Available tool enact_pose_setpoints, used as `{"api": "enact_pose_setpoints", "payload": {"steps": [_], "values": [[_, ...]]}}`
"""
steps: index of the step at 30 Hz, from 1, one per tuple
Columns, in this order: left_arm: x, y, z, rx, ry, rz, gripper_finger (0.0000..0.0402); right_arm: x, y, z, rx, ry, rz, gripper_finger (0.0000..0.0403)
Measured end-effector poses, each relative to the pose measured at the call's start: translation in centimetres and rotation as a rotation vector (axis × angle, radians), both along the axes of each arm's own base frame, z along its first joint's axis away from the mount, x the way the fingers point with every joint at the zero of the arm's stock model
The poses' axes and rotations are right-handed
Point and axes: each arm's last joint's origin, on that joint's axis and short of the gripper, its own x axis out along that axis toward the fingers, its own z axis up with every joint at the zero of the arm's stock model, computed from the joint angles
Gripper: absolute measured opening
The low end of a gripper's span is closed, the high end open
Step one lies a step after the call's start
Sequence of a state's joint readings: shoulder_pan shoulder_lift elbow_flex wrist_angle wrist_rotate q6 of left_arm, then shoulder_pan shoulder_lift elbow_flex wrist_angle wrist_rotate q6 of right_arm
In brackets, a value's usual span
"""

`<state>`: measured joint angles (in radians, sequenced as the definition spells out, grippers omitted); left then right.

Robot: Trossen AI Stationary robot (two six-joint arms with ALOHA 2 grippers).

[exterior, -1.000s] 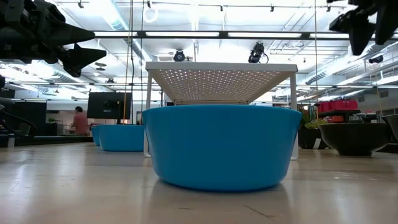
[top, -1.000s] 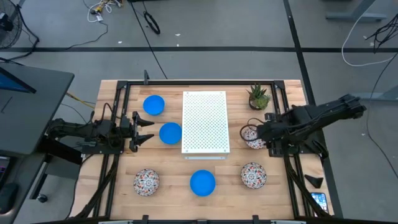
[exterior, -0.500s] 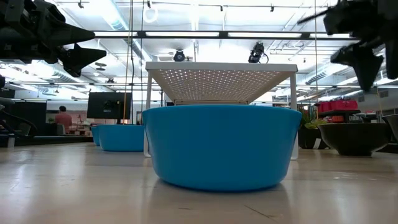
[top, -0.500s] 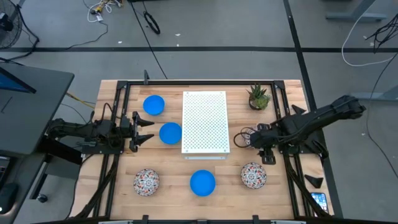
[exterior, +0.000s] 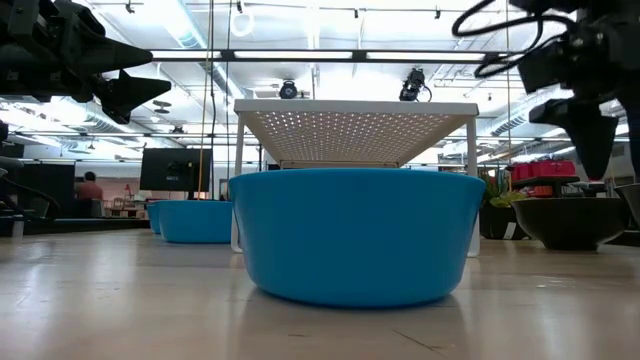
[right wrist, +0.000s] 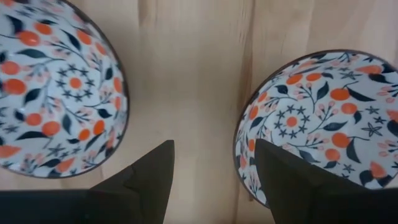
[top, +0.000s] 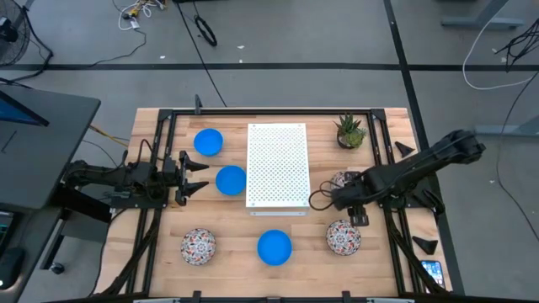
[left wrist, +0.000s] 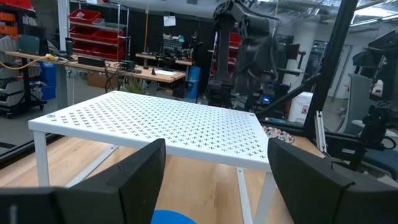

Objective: Pick & Place Mini bowls
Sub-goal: Put the top right white bowl on the shelf

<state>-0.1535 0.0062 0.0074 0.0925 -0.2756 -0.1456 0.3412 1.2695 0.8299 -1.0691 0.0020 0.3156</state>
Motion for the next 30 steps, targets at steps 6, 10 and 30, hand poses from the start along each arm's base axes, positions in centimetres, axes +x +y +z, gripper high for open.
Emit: {"api": "enact_pose_setpoints", "payload": {"steps": [6, 10, 30], "values": [[0.0, 0.0, 0.0, 0.000, 0.000, 0.000, 0.0288, 0.6, 0.2, -1.2, -0.030, 0.060, 0.000, 0.0223], [0.0, 0.0, 0.0, 0.000, 0.000, 0.000, 0.0288, 1.0, 0.2, -1.9, -0.070, 0.086, 0.014, 0.0223], [0.0, 0.0, 0.0, 0.000, 0.000, 0.000, 0.0288, 1.0, 0.1, -4.4, -0.116, 0.073, 0.035, 0.0223]]}}
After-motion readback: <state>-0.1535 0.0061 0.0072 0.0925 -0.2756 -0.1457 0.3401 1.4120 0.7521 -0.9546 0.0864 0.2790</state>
